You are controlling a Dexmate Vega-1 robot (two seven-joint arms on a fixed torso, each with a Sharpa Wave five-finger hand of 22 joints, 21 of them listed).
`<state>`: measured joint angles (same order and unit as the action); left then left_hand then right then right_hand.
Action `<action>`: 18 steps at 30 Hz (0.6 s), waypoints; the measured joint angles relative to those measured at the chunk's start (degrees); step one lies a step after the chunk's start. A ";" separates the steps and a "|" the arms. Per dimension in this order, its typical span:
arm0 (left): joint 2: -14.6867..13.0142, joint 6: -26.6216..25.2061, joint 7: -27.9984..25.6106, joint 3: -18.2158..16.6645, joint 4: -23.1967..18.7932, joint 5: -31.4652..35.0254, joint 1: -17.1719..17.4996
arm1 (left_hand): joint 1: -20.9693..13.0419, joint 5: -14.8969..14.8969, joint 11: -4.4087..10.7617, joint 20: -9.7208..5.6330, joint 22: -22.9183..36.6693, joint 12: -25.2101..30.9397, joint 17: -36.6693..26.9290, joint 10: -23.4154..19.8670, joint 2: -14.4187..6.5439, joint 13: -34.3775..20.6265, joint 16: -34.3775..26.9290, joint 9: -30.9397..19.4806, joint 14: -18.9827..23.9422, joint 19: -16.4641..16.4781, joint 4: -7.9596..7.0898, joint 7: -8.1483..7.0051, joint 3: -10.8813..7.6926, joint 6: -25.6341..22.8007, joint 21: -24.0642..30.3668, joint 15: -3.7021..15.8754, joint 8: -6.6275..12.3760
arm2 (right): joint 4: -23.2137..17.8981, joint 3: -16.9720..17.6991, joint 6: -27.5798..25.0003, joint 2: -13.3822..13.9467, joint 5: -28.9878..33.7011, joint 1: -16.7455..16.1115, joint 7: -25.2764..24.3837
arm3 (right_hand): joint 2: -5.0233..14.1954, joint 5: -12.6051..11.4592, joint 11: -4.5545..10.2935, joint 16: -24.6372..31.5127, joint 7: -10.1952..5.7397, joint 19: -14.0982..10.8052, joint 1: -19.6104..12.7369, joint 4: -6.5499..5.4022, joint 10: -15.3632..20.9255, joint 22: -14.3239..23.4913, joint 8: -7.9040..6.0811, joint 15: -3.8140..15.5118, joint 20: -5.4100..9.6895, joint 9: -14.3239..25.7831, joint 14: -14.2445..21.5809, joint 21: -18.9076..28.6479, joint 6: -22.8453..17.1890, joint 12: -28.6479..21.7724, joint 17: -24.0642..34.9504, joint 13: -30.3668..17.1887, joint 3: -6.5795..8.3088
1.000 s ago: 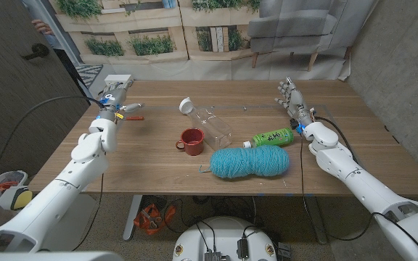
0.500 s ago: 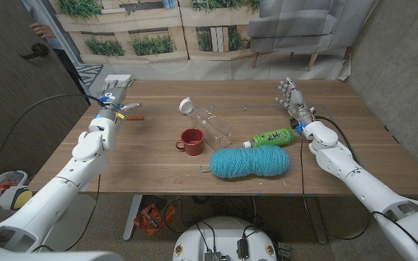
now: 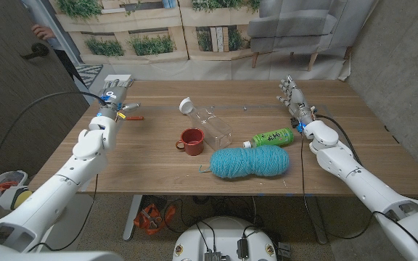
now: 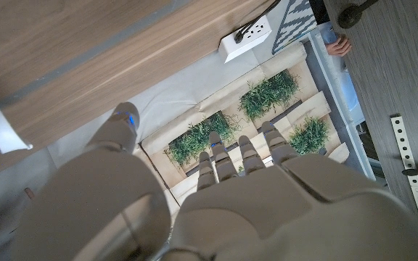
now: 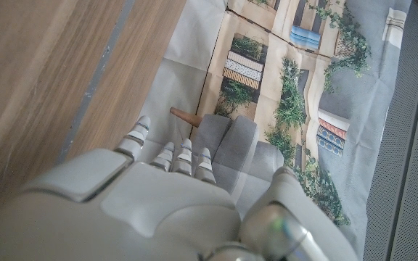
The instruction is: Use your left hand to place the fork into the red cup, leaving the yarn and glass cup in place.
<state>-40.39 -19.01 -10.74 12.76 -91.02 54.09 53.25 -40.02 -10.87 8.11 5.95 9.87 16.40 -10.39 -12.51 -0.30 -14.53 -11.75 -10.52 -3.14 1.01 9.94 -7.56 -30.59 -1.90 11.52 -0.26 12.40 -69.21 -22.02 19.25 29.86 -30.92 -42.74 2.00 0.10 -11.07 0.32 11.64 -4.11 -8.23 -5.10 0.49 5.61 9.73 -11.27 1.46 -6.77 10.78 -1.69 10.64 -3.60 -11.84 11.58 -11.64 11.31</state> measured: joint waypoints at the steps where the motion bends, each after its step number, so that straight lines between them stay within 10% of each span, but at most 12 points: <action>1: -0.11 0.01 0.19 0.04 0.03 0.08 -0.07 | -0.14 0.00 -0.14 0.09 0.00 0.00 0.00 -0.14 -0.14 0.00 0.00 0.00 0.22 0.09 -0.18 -0.22 -0.18 -0.22 0.00 0.21 0.00 | -0.01 0.00 0.01 0.02 0.02 0.00 -0.01 | 0.00 0.00 0.00 0.00 0.00 0.00 0.00 0.00 0.00 0.00 0.00 0.00 0.00 0.00 0.00 0.00 0.00 0.00 0.00 0.00 0.00; 18: -0.90 0.27 3.30 0.09 0.19 0.03 -0.54 | -2.18 0.49 0.27 0.09 0.00 0.00 0.00 -0.55 -0.52 0.01 0.00 0.00 0.52 0.08 -0.24 -0.22 -0.24 -1.25 -0.35 0.52 0.00 | -0.14 -0.01 0.09 0.33 0.54 0.01 -0.54 | 0.00 0.00 -0.01 0.00 0.00 0.00 0.00 0.23 0.00 0.00 0.00 -0.01 0.00 0.00 0.00 0.00 0.00 0.00 0.00 0.00 0.24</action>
<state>-41.30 -18.74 -7.43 12.85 -90.83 54.12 52.71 -42.20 -10.38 8.38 6.04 9.87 16.40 -10.39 -13.06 -0.82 -14.53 -11.75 -10.52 -2.62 1.09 9.70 -7.79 -30.83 -3.15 11.16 0.26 12.40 -69.35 -22.04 19.34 30.19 -30.38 -42.73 1.47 0.10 -11.07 0.32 11.64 -4.11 -8.23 -5.09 0.72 5.61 9.73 -11.27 1.45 -6.77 10.78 -1.69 10.64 -3.60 -11.84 11.58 -11.64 11.55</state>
